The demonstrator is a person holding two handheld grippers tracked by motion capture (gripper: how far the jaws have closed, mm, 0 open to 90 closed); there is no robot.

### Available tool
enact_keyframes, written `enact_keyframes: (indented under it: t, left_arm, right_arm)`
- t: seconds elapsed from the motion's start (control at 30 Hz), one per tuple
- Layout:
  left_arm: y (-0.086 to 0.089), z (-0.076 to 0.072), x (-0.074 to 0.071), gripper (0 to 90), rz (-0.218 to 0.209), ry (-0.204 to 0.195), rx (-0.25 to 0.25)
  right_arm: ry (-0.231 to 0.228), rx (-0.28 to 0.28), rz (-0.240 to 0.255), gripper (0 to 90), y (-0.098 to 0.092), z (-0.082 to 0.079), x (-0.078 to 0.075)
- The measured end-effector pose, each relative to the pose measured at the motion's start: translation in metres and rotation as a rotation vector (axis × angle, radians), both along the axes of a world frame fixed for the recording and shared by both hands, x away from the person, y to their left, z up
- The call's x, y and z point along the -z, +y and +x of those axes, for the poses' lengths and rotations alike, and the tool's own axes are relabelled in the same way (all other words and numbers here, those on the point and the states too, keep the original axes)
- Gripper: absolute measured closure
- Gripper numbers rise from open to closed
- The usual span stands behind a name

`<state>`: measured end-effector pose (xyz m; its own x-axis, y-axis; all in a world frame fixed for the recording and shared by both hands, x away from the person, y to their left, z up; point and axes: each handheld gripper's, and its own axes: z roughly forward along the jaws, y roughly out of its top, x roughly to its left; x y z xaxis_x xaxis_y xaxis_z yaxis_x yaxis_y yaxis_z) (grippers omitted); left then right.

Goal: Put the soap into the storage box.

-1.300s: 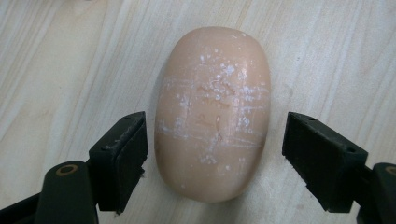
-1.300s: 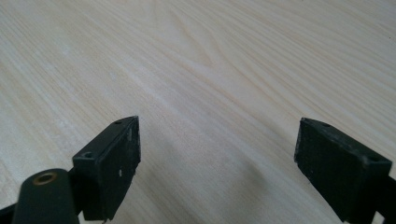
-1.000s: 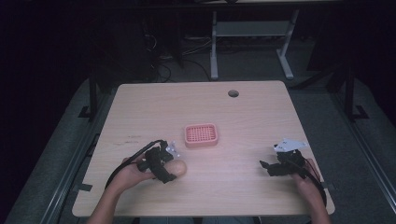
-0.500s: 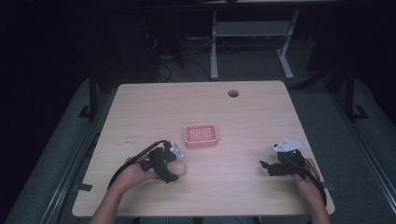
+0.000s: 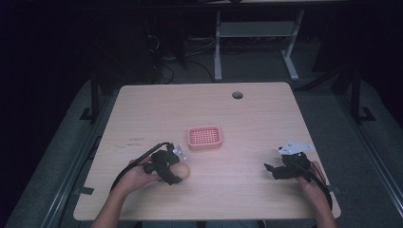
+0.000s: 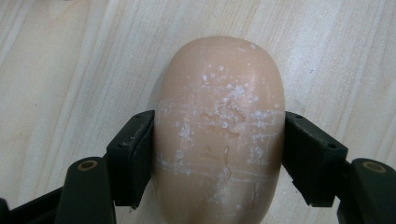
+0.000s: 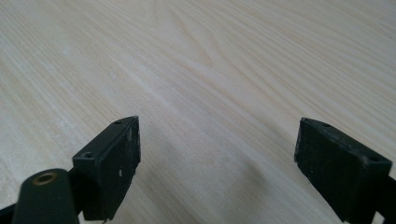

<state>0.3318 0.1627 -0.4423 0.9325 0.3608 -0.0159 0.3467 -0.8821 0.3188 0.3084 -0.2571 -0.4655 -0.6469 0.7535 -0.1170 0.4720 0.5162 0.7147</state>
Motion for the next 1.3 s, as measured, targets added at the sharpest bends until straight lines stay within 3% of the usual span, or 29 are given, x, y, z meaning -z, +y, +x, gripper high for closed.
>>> enact_keyframes:
  t: [0.73, 1.3]
  left_arm:
    - [0.003, 0.002, -0.008, 31.6, -0.028, -0.006, -0.007]
    - [-0.002, 0.017, -0.02, 31.6, -0.032, -0.008, 0.001]
  right_arm:
    - [-0.001, 0.008, 0.009, 13.9, 0.0, 0.001, 0.0]
    - [-0.003, 0.015, 0.02, 13.9, 0.0, 0.001, 0.0]
